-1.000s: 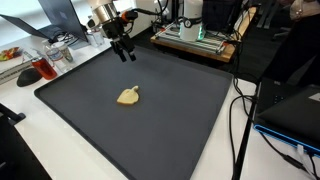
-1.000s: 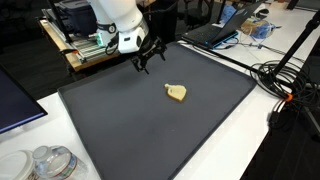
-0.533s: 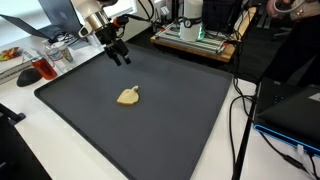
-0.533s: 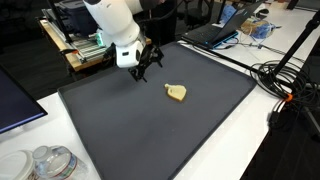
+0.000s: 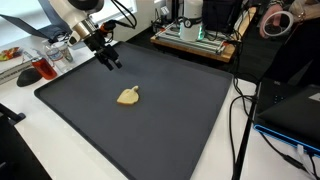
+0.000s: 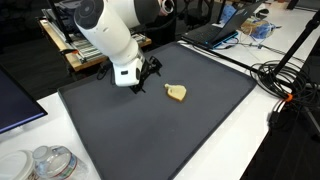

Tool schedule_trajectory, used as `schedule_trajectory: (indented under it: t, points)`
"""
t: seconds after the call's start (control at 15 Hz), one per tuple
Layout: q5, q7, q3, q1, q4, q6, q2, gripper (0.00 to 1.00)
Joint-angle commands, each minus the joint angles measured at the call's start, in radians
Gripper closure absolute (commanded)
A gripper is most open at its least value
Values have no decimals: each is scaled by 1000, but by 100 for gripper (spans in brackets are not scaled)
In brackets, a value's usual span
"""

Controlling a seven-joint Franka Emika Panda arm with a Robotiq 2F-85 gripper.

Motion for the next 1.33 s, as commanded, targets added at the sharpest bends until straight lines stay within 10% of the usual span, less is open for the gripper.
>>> schedule_trajectory:
  t: [0.0, 1.27]
  points:
    - [-28, -26, 25, -46, 187, -116, 129, 0]
    - [-283, 254, 60, 87, 1013, -626, 557, 0]
